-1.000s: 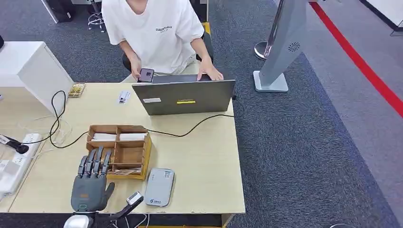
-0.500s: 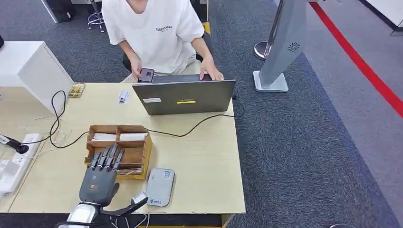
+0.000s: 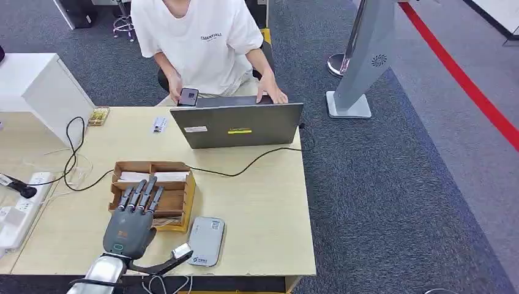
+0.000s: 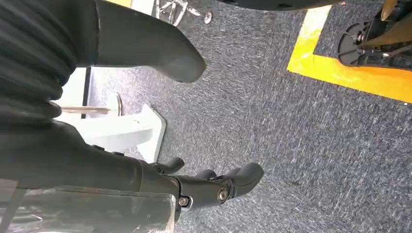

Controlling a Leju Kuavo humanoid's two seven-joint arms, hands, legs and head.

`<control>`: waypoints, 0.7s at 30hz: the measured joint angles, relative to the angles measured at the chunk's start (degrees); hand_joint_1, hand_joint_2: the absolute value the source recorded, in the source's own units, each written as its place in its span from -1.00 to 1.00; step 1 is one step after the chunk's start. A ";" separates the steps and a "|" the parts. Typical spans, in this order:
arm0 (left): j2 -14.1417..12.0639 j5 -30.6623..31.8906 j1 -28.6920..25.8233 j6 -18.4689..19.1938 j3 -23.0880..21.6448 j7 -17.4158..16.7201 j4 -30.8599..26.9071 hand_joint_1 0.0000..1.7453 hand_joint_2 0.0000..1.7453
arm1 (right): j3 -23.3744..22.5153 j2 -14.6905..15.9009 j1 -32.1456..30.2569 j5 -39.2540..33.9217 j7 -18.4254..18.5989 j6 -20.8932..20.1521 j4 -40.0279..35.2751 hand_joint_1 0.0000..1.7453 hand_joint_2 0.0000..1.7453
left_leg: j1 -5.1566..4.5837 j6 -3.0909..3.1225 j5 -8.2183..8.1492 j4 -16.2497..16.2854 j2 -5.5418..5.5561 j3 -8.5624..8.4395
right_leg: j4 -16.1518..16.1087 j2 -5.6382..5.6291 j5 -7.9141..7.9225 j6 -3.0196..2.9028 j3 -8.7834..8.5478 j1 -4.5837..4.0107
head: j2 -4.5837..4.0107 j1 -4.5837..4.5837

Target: Pass the card to the sensor for recognition and then transmit it.

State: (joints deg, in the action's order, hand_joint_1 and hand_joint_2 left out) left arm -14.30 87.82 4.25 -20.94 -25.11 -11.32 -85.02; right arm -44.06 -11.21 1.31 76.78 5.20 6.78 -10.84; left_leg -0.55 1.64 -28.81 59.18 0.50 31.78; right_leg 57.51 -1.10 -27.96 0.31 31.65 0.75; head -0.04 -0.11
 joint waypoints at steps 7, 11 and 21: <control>-0.52 0.00 -0.08 0.04 -0.64 -0.22 -0.96 -1.00 1.00 | -0.02 0.00 0.00 0.00 0.00 0.02 0.00 -1.00 1.00 | -0.01 0.00 0.00 0.00 0.00 0.00 | 0.00 0.00 0.00 0.00 0.00 0.00 | 0.00 0.00; -0.72 -0.04 -0.17 3.43 -0.68 -0.52 -1.71 -1.00 1.00 | -0.07 0.00 0.00 -0.13 -0.02 0.59 0.00 -1.00 1.00 | 0.00 0.00 0.00 0.00 0.00 0.00 | 0.00 0.00 0.00 0.00 -0.01 0.00 | 0.00 0.00; -1.18 -0.15 -0.85 6.14 -0.68 -0.74 -2.54 -1.00 1.00 | -0.24 -0.02 -0.02 -0.35 -0.26 1.20 0.00 -1.00 1.00 | 0.00 0.00 0.00 0.00 0.00 0.00 | 0.00 0.00 0.00 0.00 0.00 0.00 | 0.00 0.00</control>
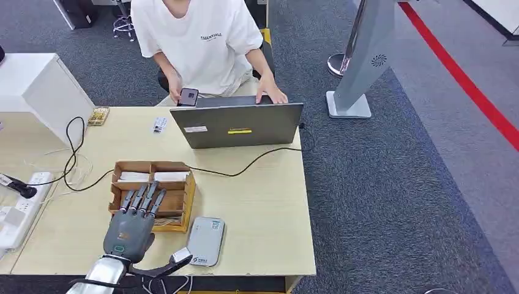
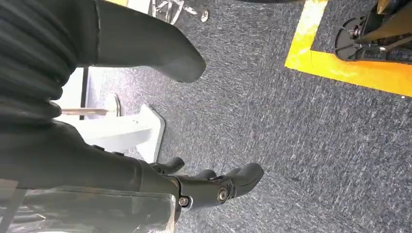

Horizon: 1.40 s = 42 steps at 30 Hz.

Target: Pass the card to the sensor for recognition and then transmit it.

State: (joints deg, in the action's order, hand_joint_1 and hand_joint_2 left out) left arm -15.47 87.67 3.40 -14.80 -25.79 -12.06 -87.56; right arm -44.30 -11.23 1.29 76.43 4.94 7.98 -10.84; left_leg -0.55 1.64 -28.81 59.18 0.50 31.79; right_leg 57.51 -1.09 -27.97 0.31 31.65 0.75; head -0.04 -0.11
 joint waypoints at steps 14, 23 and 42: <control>-0.15 0.00 -0.16 0.02 0.00 0.00 -0.26 -1.00 1.00 | -0.02 0.00 0.00 0.00 -0.02 0.00 0.00 -1.00 1.00 | 0.00 0.00 0.00 0.00 0.00 0.00 | 0.00 0.00 0.00 0.00 0.00 0.00 | 0.00 0.00; -0.13 -0.11 -0.07 4.72 -0.02 -0.44 -0.24 -1.00 1.00 | -0.13 0.00 0.00 -0.13 0.11 0.17 0.00 -1.00 1.00 | 0.00 0.00 0.00 0.00 0.00 -0.01 | 0.00 0.00 0.00 0.00 0.01 0.00 | 0.00 0.00; -0.81 -1.40 0.86 7.15 -1.16 0.42 -0.31 1.00 1.00 | -1.38 -0.02 -0.01 0.13 0.46 -0.09 0.00 -1.00 1.00 | 0.00 0.00 0.00 0.00 0.00 0.00 | 0.00 0.00 0.00 0.00 0.01 0.00 | 0.00 0.00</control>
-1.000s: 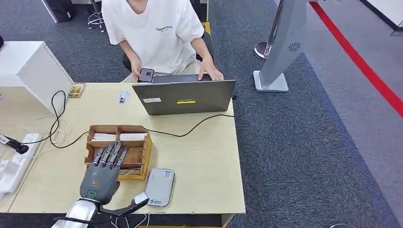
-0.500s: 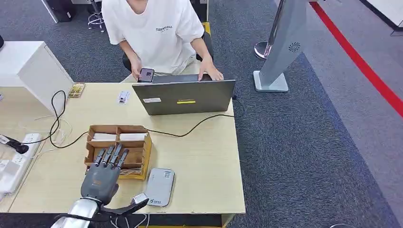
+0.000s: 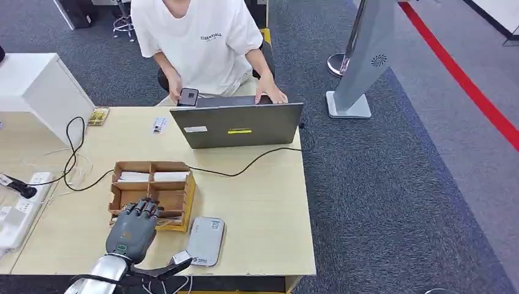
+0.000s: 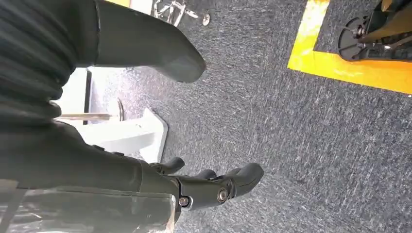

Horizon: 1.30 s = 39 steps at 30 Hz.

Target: Pass the card to the sensor for recognition and then transmit it.

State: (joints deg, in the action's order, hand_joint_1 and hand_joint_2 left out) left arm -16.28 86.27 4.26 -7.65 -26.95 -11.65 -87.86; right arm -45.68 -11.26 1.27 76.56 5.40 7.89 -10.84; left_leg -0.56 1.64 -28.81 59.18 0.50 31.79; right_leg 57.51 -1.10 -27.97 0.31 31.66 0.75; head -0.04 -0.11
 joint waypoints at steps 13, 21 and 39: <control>-0.46 -0.50 0.16 -0.28 -0.07 0.22 -0.28 1.00 1.00 | -0.02 0.00 -0.01 0.07 0.00 0.00 0.00 -1.00 1.00 | 0.00 0.00 0.00 0.00 0.00 0.00 | 0.00 0.00 0.00 0.00 0.00 0.00 | 0.00 0.00; -0.42 -1.09 0.00 -1.11 -0.07 -0.04 -0.28 1.00 1.00 | -0.02 -0.02 0.00 0.79 0.00 -0.11 0.00 -1.00 1.00 | 0.00 0.00 0.00 0.00 0.00 0.00 | 0.00 0.00 0.00 0.00 0.00 0.00 | 0.00 0.00; 0.74 0.94 -1.12 -6.12 -0.07 -1.05 -1.09 1.00 1.00 | -0.02 -0.07 -0.01 1.90 0.00 -0.04 0.00 -1.00 1.00 | -0.01 0.00 0.00 0.00 0.01 0.01 | 0.00 0.01 0.00 0.00 0.00 0.00 | 0.00 0.02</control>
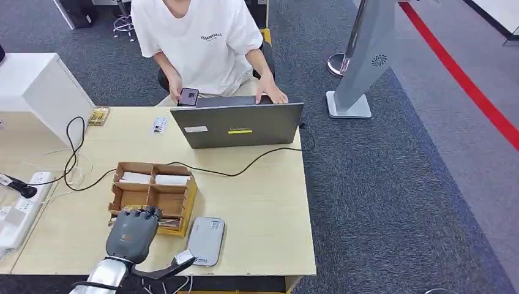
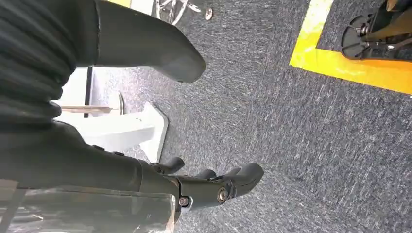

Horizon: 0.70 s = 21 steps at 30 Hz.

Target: Pass the card to the sensor for recognition and then transmit it.

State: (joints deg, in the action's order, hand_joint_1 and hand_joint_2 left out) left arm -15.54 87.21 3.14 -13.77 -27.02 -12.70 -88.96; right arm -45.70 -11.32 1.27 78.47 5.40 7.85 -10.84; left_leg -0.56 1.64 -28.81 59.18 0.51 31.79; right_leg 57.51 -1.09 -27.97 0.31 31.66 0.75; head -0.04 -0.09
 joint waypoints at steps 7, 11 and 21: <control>-2.52 -3.53 3.10 12.58 -1.58 0.85 -3.59 1.00 1.00 | -0.79 -0.24 -0.02 -0.33 0.24 0.31 -0.02 -1.00 1.00 | 0.03 -0.01 0.02 0.00 0.01 0.00 | 0.01 0.01 0.01 -0.01 0.02 0.00 | 0.00 -0.02; -8.25 -10.53 8.22 21.63 -3.68 3.13 -6.71 1.00 1.00 | -1.64 -0.33 -0.13 -0.39 1.05 0.33 -0.02 -1.00 1.00 | 0.11 -0.14 0.11 0.00 0.01 0.01 | 0.03 0.00 0.05 -0.07 0.06 -0.05 | 0.00 0.00; -22.08 -31.26 33.87 40.13 -10.25 5.18 -15.28 1.00 1.00 | -3.65 -0.83 -0.29 0.24 1.64 0.02 -0.07 -1.00 1.00 | 0.12 -0.23 0.32 0.01 0.01 0.25 | 0.10 -0.08 0.23 -0.23 0.30 -0.08 | 0.00 -0.02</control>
State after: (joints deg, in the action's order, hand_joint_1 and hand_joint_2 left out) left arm -37.62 55.95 37.01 26.36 -37.27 -7.52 -104.24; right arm -49.35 -12.15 0.98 78.71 7.04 7.87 -10.91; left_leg -0.44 1.41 -28.49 59.19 0.52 32.05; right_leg 57.61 -1.17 -27.74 0.08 31.96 0.67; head -0.04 -0.11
